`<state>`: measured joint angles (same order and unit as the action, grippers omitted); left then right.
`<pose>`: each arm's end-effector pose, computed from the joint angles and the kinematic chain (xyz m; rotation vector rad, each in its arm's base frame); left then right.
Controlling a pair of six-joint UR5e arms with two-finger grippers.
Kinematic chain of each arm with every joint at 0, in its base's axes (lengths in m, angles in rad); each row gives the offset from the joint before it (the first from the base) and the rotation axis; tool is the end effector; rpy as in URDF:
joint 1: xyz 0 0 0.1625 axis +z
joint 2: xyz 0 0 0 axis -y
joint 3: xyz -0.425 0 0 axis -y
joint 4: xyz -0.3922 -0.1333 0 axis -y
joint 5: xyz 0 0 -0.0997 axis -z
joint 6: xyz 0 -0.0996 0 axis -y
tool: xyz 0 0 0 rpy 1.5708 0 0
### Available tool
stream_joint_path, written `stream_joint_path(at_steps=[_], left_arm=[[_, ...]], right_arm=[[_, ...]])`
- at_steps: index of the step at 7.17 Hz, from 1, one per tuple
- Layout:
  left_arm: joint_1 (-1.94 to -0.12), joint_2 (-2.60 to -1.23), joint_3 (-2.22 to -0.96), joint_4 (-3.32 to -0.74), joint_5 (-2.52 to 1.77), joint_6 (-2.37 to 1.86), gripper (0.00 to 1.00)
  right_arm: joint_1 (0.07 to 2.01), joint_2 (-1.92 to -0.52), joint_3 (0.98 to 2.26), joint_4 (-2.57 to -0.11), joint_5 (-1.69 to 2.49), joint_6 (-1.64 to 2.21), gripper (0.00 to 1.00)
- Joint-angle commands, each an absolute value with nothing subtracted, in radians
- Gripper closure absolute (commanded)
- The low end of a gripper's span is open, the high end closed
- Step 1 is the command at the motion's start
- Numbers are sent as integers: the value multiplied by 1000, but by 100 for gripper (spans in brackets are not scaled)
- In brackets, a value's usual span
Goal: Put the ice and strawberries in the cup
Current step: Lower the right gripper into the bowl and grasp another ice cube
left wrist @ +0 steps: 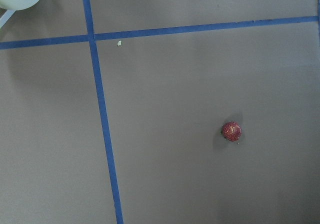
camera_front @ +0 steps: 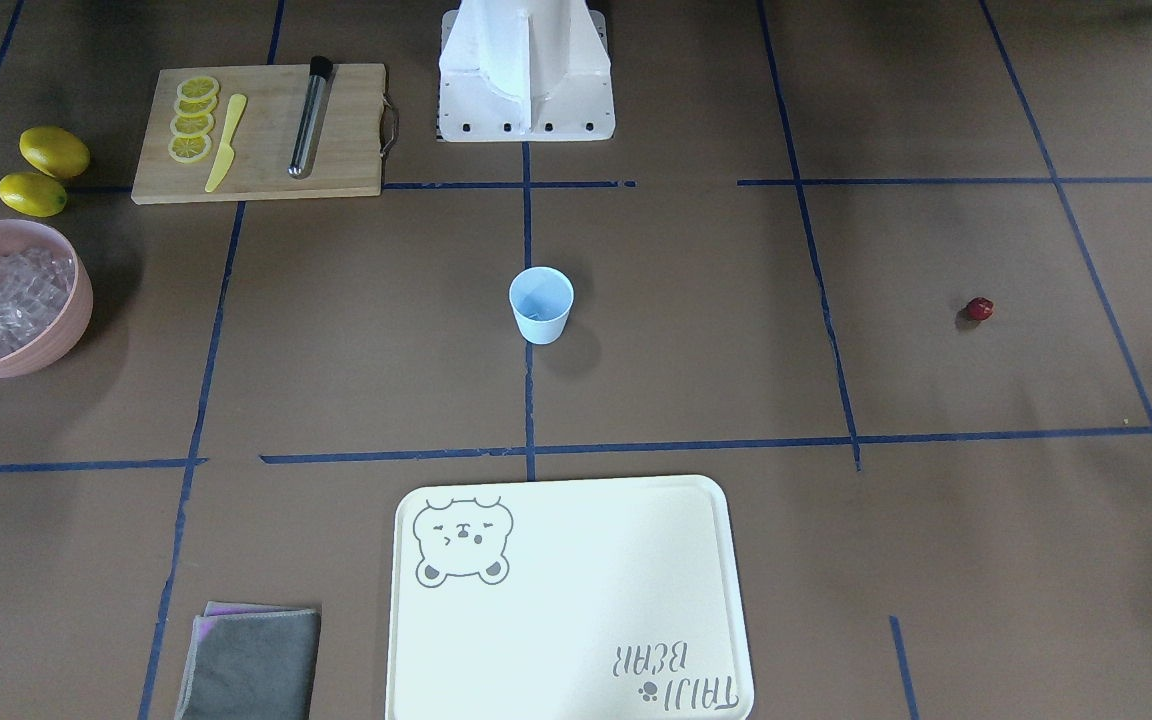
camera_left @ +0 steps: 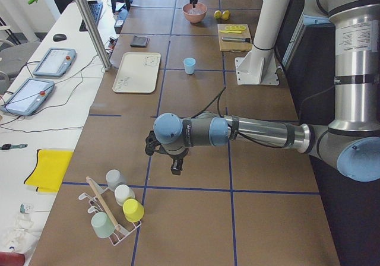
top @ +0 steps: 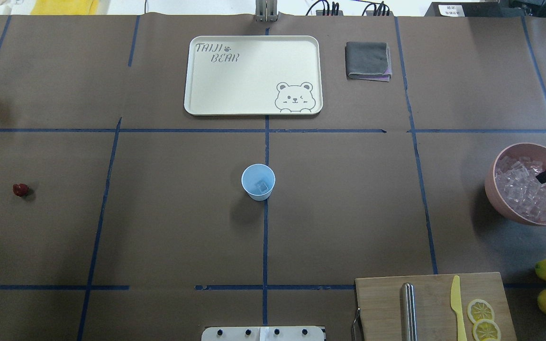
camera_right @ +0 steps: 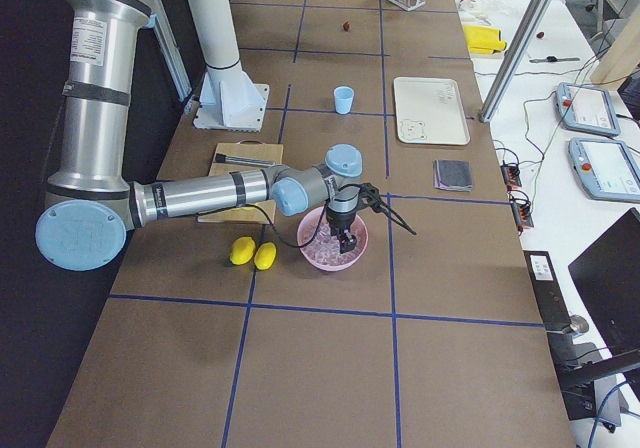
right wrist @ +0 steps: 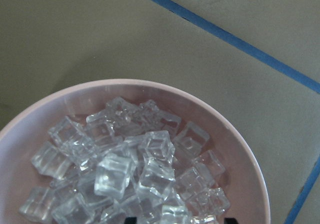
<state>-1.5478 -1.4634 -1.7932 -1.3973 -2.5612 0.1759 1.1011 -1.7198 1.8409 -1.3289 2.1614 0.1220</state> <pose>-0.0399 -0.4414 0.6004 0.0222 0.9924 0.1534 -0.1337 -0.4354 0.5773 0.1681 -0.6667 -0.4412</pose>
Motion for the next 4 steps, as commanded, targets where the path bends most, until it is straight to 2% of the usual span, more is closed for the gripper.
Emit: stream_joint_path(at_steps=[1,4], left_arm=[[-1548,-1463,-1798,-1397,-2562,175,0],[-1548,-1463,-1802,-1396,-2562,175,0]], right_arm=[[1089,-1720,1836,-1330,2161,124,34],[1080,-1720,1836,-1330,2157,123,36]])
